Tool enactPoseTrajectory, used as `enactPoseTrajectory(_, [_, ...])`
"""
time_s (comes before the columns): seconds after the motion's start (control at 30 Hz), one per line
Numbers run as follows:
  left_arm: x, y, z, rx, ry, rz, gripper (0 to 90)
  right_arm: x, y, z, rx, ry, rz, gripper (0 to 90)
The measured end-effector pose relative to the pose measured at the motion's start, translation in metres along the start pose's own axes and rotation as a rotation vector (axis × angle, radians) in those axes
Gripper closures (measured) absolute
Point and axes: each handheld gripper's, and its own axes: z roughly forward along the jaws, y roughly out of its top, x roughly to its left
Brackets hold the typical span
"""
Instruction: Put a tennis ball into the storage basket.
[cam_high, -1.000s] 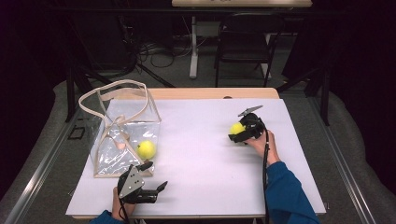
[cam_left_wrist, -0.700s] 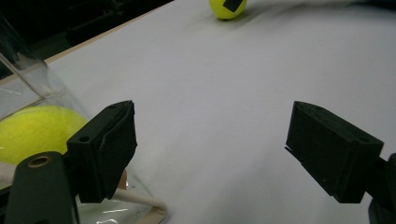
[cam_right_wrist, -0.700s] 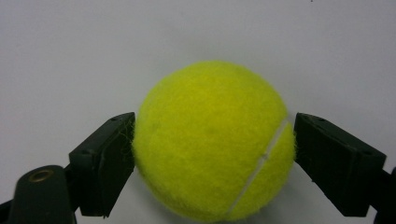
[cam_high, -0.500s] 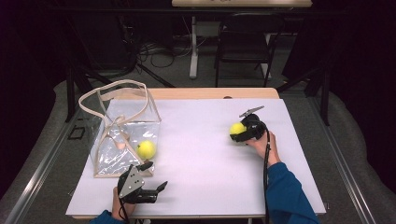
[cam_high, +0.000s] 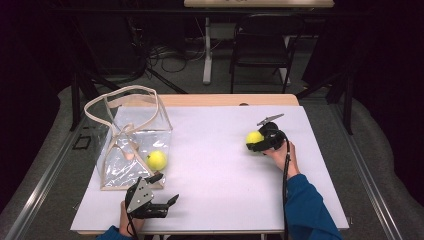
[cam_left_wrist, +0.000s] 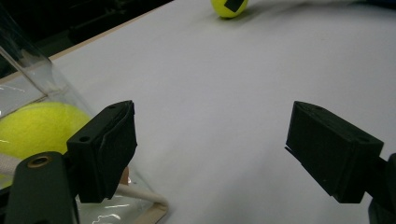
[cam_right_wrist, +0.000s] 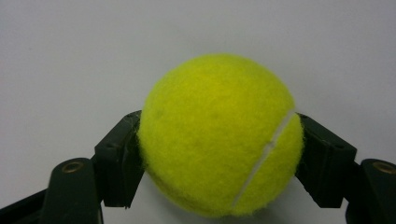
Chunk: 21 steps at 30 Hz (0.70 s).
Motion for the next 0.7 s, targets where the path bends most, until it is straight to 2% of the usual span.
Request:
enactPoseTrajectory(0.2, [0.000,0.000,0.000,-0.001,0.002,-0.001,15.9,0.003,0.002,-0.008,-0.033,-0.007,-0.011,26.0])
enactPoseTrajectory(0.7, [0.001,0.000,0.000,0.001,0.005,0.000,15.9,0.012,0.007,-0.025,-0.068,-0.015,-0.053,26.0])
